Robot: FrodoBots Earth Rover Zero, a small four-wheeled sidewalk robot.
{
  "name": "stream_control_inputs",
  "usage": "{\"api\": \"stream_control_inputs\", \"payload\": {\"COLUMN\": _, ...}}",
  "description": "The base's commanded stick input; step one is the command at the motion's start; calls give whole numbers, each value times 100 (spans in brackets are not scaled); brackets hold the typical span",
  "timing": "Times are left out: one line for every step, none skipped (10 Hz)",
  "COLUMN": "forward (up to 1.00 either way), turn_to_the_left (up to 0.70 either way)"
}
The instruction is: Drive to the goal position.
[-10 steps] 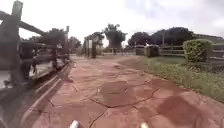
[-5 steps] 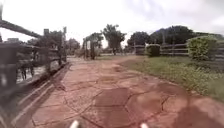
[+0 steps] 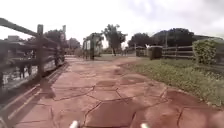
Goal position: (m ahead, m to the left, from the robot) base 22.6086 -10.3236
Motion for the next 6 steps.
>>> {"api": "stream_control_inputs", "payload": {"forward": 70, "turn_to_the_left": 4}}
{"api": "stream_control_inputs", "payload": {"forward": 70, "turn_to_the_left": 0}}
{"api": "stream_control_inputs", "payload": {"forward": 70, "turn_to_the_left": 0}}
{"api": "stream_control_inputs", "payload": {"forward": 70, "turn_to_the_left": 0}}
{"api": "stream_control_inputs", "payload": {"forward": 70, "turn_to_the_left": 0}}
{"api": "stream_control_inputs", "payload": {"forward": 70, "turn_to_the_left": 0}}
